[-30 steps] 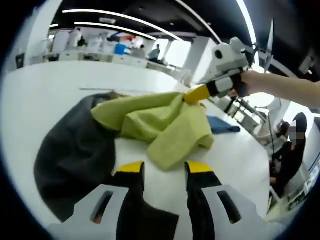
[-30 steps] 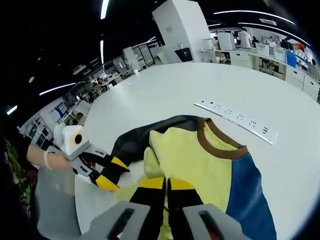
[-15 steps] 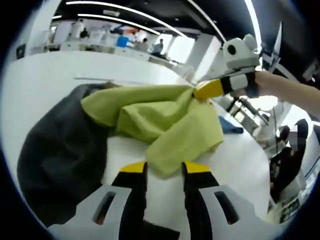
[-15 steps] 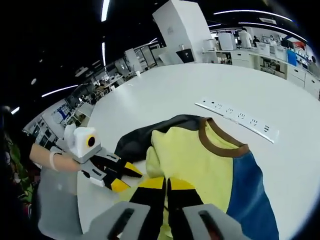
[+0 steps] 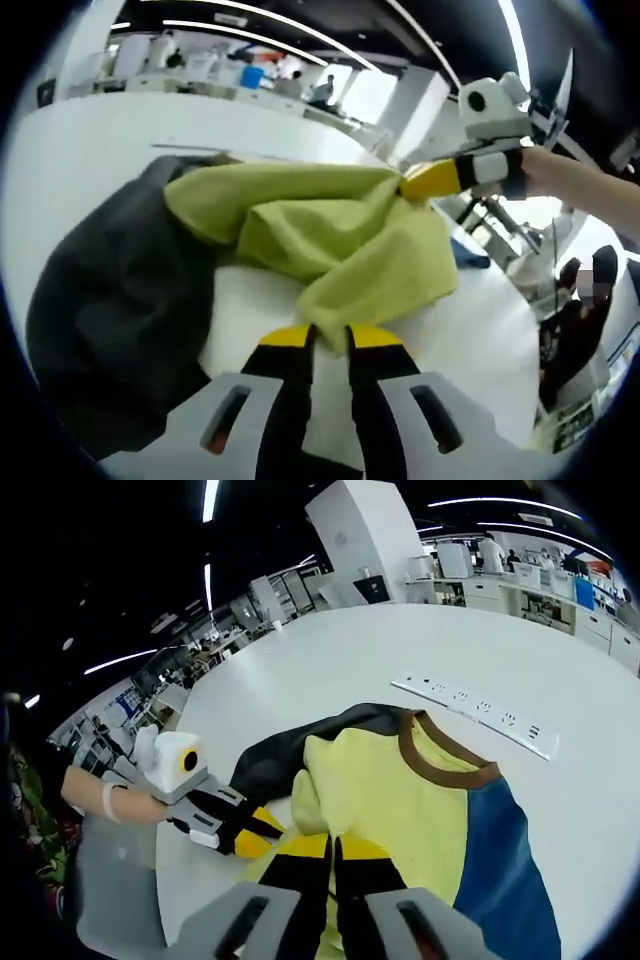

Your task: Fold the garment on the visible template until the final outline fits inside the template.

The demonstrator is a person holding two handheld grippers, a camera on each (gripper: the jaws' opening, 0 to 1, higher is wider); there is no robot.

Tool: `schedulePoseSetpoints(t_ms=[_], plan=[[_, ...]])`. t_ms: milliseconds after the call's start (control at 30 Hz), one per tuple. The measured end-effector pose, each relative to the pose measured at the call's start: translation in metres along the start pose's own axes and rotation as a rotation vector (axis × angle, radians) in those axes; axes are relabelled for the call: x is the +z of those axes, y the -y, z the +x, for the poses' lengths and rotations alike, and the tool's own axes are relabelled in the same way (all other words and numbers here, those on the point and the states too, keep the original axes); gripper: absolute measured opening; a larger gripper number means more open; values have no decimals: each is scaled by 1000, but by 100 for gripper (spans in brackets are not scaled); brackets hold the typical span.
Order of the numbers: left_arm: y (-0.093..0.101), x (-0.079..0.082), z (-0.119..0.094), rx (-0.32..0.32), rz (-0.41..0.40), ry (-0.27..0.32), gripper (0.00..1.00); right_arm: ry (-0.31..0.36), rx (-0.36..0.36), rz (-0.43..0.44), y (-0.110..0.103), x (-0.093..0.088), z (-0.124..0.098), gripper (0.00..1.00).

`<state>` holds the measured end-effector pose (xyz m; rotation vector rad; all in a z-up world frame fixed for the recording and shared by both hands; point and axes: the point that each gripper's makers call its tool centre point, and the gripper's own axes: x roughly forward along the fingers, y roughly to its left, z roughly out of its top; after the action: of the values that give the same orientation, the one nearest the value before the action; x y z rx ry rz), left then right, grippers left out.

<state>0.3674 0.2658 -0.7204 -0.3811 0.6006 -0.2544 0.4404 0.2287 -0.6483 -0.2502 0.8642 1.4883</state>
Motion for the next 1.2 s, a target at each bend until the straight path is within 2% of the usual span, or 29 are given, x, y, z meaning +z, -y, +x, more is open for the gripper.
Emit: schedulePoseSetpoints(t_ms=[367, 600, 833, 967, 1200], plan=[[1, -2, 0, -9, -10, -11, 0, -6, -1, -6, -3, -2, 0, 0], [7, 0, -15, -35, -6, -21, 0, -6, -6, -4, -5, -4, 1, 0], [10, 4, -31, -49, -24, 0, 0, -5, -7, -4, -6, -5, 3, 0], [9, 6, -42, -51, -46, 31, 0, -1, -11, -4, -8, -7, 3, 0], [2, 6, -51, -29, -63, 48, 0, 0, -22, -13, -8, -11, 2, 9]])
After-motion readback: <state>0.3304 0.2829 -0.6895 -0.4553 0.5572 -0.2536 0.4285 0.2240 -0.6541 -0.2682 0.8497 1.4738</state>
